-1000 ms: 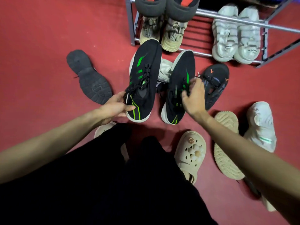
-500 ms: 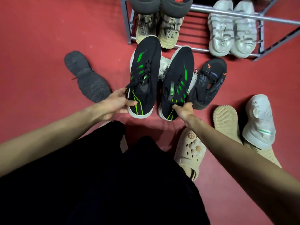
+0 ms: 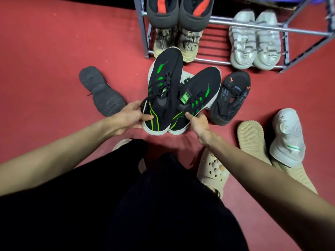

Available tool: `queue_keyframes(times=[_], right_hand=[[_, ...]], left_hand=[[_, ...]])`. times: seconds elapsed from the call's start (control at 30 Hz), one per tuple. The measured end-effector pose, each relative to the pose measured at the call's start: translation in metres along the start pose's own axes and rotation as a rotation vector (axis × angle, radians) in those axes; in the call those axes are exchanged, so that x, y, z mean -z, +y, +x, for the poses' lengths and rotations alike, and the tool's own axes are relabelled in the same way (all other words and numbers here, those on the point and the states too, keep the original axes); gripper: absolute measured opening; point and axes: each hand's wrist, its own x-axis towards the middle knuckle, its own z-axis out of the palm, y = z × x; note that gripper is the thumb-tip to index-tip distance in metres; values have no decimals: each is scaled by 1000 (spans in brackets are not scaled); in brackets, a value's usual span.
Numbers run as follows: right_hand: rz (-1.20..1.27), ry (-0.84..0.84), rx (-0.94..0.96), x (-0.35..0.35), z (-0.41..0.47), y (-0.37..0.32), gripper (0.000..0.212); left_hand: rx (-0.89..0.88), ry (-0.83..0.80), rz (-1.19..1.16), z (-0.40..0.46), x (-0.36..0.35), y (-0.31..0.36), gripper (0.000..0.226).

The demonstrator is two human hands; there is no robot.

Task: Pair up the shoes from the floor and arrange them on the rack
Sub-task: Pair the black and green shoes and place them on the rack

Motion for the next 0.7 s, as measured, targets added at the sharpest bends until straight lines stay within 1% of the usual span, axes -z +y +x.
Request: queue_keyframes(times=[0.1, 0.2, 0.23, 0.3, 0.37, 0.43, 0.5, 0.53, 0.6, 0.63, 0.67, 0.7], right_hand=[[-43, 146, 89, 16, -15, -20, 40], [-41, 259, 157, 52, -26, -42, 32], [-46, 270, 183, 65, -27, -45, 31], [-58, 270, 227, 90, -32, -52, 40], [-58, 277, 262, 114, -40, -57, 43], [-20, 264, 275, 137, -48, -60, 37], [12, 232, 292, 157, -55, -61, 21], [36, 220, 284, 165, -56, -59, 21], [112, 208, 261, 182, -56, -52, 55], [144, 205, 275, 190, -54, -49, 64], [172, 212, 297, 197, -53, -48, 67], [185, 226, 309, 204, -59, -51, 64]], left_hand=[[-27, -40, -15, -10, -2, 13, 44], [-77, -44, -20, -22, -7, 31, 37], [-88, -46, -22, -25, -9, 37, 34], [-89, -50, -20, -32, -13, 47, 27], [-86, -65, -9, -42, -20, 56, 20], [-84, -88, 10, -52, -27, 64, 16], [-82, -107, 41, -62, -35, 75, 21], [-76, -115, 51, -66, -38, 81, 23], [-79, -131, 55, -74, -47, 96, 18], [-86, -137, 51, -78, -53, 104, 11], [-91, -141, 38, -82, -60, 112, 6], [-95, -142, 26, -85, -67, 120, 9]])
